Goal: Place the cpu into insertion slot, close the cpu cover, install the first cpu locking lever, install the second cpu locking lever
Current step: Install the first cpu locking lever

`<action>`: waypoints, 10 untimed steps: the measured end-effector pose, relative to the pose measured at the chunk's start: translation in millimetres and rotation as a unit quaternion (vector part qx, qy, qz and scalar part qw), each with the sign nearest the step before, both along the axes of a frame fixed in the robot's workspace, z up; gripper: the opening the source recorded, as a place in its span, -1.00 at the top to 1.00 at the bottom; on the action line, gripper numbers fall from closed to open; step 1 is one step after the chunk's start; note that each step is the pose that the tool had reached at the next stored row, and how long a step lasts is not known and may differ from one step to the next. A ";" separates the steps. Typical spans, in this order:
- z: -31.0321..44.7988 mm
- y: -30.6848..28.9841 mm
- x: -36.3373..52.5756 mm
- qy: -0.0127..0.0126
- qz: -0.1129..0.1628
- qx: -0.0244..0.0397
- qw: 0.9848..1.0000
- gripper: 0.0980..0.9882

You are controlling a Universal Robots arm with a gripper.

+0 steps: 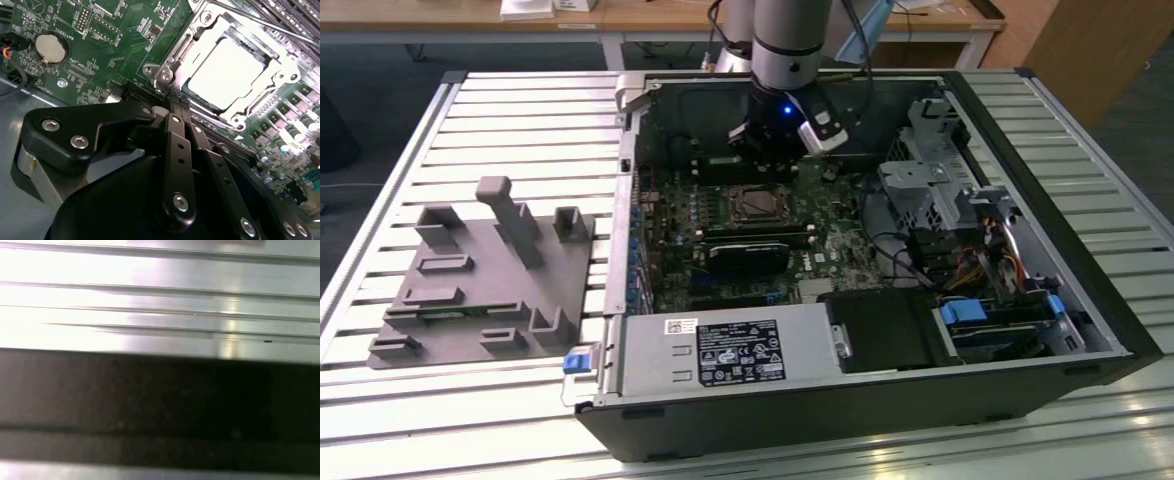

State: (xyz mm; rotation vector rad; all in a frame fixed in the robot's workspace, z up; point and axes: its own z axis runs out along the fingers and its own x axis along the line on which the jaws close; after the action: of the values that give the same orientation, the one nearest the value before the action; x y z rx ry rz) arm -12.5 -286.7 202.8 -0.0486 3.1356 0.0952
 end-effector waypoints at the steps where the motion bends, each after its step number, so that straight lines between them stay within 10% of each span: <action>1: 2.0 0.0 0.0 0.000 0.000 0.000 1.000 0.96; 10: 5.2 -2.7 0.0 0.000 0.000 0.000 1.000 0.96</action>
State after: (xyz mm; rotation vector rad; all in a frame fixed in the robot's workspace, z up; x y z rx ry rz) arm -12.4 -289.4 208.0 -0.0487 3.1357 0.0950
